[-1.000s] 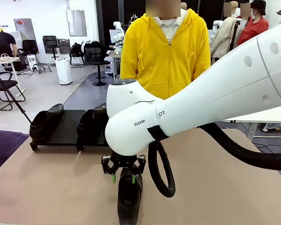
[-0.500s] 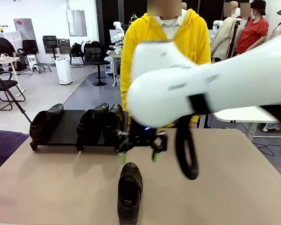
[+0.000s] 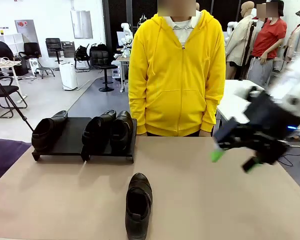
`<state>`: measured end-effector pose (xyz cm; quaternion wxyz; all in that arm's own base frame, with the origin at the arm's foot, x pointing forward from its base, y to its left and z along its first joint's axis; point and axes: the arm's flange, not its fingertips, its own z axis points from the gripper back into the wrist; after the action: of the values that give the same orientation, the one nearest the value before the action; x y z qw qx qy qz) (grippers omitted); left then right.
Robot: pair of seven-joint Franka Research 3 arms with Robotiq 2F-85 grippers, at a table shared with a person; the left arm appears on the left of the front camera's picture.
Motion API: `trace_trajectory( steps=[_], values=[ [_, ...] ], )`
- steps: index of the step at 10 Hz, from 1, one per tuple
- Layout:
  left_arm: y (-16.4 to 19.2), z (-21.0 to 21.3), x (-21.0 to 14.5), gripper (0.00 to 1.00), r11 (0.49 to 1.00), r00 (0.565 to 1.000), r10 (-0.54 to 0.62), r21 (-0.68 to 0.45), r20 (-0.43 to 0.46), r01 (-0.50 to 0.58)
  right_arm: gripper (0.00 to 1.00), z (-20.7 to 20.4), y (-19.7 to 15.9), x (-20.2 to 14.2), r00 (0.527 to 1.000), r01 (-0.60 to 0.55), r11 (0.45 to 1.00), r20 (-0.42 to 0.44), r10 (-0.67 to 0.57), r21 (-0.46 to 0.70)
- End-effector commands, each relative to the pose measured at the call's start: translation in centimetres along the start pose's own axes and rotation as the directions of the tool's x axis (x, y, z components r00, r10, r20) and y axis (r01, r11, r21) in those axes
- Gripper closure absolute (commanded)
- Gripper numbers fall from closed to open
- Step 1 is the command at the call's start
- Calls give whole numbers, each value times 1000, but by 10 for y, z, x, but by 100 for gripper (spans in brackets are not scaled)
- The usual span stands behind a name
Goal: Organize the shoes by placing them on the stand.
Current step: Pick up one Shoe and place it in the middle of the table, then place the Shoe from the middle of the table onto the Shoes Stand.
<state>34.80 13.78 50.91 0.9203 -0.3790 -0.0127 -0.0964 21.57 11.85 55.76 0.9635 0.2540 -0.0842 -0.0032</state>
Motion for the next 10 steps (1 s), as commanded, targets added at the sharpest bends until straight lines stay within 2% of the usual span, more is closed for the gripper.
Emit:
trace_trajectory(
  steps=[1,2,3,10],
  values=[
    [0,1,-3,0,1000,1000,-13,5,-8,13,0,14,-53,-28,988,70,987,128,-89,142],
    [0,1,-3,0,1000,1000,-13,5,-8,13,0,-2,-59,-21,973,183,981,136,-189,57],
    [0,1,-3,0,1000,1000,-13,5,-8,13,0,27,-20,-9,996,51,997,72,-56,64],
    [0,1,-3,0,1000,1000,-13,5,-8,13,0,27,-20,-9,996,51,997,72,-56,64]
  ],
)
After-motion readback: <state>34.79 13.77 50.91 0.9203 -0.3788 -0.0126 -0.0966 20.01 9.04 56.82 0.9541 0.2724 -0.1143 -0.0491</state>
